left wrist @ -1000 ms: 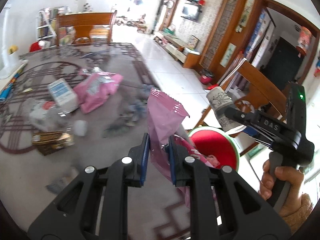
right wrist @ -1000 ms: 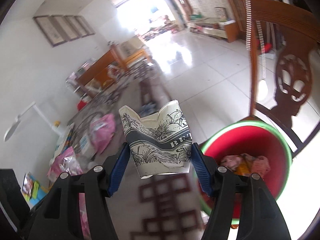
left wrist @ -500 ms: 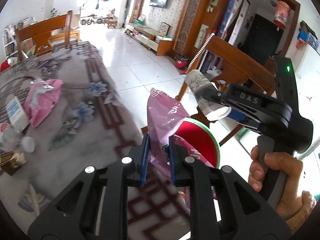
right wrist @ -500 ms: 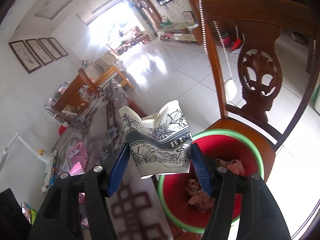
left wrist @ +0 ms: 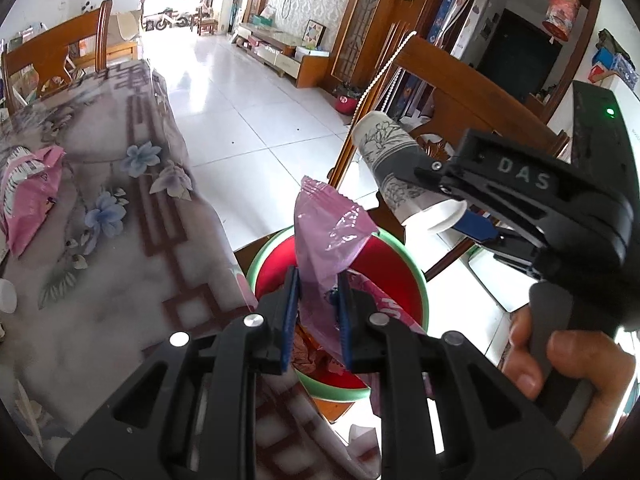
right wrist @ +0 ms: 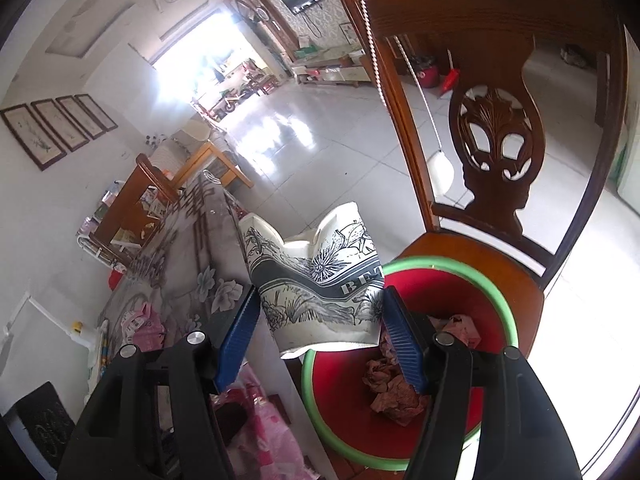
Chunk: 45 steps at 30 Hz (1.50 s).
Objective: Collect trash
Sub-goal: 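Carry cup and pink wrapper over the red bucket and open both tools, then grasp the brown drink box with the left tool while the right tool grasps the pink snack bag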
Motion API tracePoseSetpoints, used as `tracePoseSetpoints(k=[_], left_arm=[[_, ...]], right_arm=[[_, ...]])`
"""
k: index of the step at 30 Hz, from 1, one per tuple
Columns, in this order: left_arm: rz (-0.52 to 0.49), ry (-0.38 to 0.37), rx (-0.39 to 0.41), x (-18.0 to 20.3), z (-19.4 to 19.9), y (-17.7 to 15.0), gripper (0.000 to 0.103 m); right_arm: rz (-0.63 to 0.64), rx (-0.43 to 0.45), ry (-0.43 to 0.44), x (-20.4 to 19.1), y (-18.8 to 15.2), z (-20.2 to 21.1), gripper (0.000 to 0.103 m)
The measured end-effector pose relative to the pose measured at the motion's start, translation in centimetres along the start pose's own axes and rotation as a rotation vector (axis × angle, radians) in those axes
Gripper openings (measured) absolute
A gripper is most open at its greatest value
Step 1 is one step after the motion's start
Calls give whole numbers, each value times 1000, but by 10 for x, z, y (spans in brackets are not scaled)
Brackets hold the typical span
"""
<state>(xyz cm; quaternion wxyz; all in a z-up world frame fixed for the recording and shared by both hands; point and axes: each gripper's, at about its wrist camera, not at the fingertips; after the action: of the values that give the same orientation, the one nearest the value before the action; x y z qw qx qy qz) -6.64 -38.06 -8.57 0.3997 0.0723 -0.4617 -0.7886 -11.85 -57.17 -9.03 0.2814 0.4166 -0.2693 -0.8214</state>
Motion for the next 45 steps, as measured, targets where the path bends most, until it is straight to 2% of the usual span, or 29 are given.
tracePoseSetpoints(k=[4,5,6,8,11,13,17,22,24,27,29,31,33,35,37,38,39,41,42,45], left_arm=[[1,-10,-19,4,-11,-2,18],[-3,-10,-19,4,-12,-1,23],[-10,-13,-21,5,-14,-1,41],[-14,-10,-2,6,-12,1,67],[-14,-9,17,2,-7,1,70],[-9,-7,16,-2,-3,2,72],[-1,17,53,-18,16,7,72],[12,130,147,-69,64,14,75],[24,217,179,-103,90,15,78],[13,310,179,-151,121,11,79],[-57,348,134,-176,133,7,79],[-166,413,54,-199,139,1,79],[-236,425,-34,-217,137,-5,79],[-263,431,-85,-230,133,-14,79],[-252,403,-129,-243,123,-21,76],[-248,396,-138,-247,119,-23,67],[-239,382,-149,-252,114,-26,52],[-237,379,-148,-255,108,-30,44],[-222,360,-138,-256,111,-32,34],[-139,322,-135,-258,126,-33,20]], right_arm=[[-2,15,-10,1,1,0,60],[0,17,-13,1,2,0,61],[-2,19,-21,2,2,0,62],[-10,25,-30,4,2,0,62],[-19,30,-49,6,3,-1,63],[-31,27,-49,7,3,-2,67],[-11,29,-34,-4,1,-4,68],[25,14,-7,-24,-3,-9,68],[42,-2,6,-34,-7,-13,68],[78,-35,32,-53,-15,-20,68],[109,-59,54,-70,-22,-24,69],[132,-75,75,-84,-28,-27,69],[161,-92,99,-102,-36,-29,70],[186,-109,118,-118,-44,-31,71],[216,-130,142,-139,-54,-34,71],[228,-137,152,-146,-57,-35,71],[249,-146,170,-157,-63,-36,71],[290,-158,197,-177,-74,-37,71],[311,-166,213,-187,-79,-38,71],[340,-198,256,-207,-92,-42,71]])
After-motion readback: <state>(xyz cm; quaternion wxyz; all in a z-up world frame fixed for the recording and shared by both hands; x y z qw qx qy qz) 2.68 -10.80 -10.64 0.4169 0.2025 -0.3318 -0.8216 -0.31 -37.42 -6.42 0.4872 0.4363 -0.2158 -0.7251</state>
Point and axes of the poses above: each gripper's, at about its wrist camera, not at the fingertips, and z roughly against the way its jaws point, x to its right, y to its top, and after that the axes turned 14 degrees about x, right-handed
